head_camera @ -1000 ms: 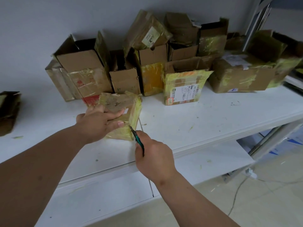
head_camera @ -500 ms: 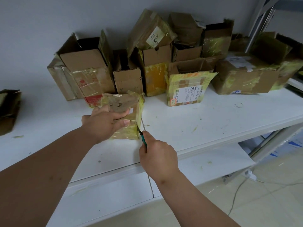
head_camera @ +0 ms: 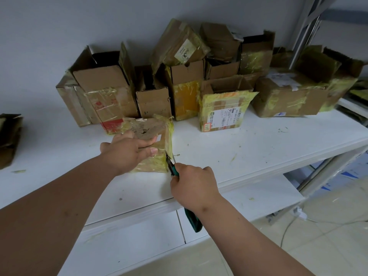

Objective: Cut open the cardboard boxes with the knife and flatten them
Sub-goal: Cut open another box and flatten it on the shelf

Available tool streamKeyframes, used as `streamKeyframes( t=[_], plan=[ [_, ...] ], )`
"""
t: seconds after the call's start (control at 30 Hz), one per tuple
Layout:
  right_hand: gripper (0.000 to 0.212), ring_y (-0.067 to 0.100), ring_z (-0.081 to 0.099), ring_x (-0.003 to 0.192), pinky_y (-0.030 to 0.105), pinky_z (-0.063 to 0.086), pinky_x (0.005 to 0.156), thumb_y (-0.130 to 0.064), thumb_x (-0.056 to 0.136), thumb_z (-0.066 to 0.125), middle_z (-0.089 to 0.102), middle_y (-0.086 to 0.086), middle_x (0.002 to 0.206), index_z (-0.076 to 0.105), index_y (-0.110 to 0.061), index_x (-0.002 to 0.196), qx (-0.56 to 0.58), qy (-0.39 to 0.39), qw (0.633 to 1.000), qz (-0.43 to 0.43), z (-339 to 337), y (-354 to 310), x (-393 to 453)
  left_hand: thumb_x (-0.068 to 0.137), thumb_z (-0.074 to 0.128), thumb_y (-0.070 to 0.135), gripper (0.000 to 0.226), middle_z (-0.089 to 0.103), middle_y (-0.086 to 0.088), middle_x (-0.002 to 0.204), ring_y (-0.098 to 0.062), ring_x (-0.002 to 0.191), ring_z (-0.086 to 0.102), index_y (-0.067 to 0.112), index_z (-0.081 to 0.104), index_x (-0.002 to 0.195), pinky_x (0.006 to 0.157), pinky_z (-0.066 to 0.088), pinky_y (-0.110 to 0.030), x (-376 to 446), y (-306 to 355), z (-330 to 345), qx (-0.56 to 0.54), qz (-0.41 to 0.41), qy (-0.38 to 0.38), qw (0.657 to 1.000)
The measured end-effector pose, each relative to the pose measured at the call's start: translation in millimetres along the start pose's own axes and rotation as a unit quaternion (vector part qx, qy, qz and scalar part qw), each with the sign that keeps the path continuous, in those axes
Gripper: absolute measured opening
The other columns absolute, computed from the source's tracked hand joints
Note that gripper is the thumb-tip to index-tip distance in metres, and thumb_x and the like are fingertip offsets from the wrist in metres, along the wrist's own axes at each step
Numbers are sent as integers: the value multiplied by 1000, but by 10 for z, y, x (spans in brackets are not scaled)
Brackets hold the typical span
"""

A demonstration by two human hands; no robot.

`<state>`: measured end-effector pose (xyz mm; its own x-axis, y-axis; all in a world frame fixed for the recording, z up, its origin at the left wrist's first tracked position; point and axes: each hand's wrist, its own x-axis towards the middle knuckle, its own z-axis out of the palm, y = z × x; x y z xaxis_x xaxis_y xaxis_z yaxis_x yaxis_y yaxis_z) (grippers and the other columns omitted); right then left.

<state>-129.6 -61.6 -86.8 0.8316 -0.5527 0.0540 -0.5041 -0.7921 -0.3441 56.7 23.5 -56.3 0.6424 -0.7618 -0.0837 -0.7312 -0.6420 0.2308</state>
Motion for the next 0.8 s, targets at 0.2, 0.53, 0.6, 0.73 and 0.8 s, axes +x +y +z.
streamKeyframes(
  t=[0.2,0.53,0.6,0.73,0.8],
  plan=[
    [9,21,43,60,36,32,73,-21,92,41,45,-6,65,44,-20,84,18,-18,1000,3,-2,25,-7,89,37,71,41,36,12,99,-14,115,30,68,37,130,87,25,-39,-1,16,-13,5,3,-8,1000],
    [13,19,39,57,36,30,75,-20,88,39,39,-6,63,39,-21,76,-26,-37,999,-28,55,34,-161,87,34,74,41,39,0,132,-22,134,27,71,36,128,101,26,-45,-2,3,-19,12,-12,-16,1000],
    [16,13,31,47,36,33,73,-24,83,34,34,-7,54,30,-25,67,1,8,999,-35,165,33,-267,87,34,75,42,35,-4,144,-23,138,23,71,35,128,104,24,-47,6,11,-17,18,-13,-23,999],
    [11,15,26,41,35,40,73,-31,81,30,31,-7,47,38,-26,75,51,83,995,6,172,72,-231,85,36,77,42,35,-4,144,-24,137,24,72,36,127,105,22,-48,32,-23,-14,-1,-9,-30,1000],
    [13,16,32,44,34,40,79,-32,82,29,37,-6,50,40,-26,79,58,68,996,3,92,38,-158,84,36,77,43,37,-3,142,-23,137,24,71,36,127,106,22,-49,41,-26,-11,-3,-8,-28,1000]
  ],
)
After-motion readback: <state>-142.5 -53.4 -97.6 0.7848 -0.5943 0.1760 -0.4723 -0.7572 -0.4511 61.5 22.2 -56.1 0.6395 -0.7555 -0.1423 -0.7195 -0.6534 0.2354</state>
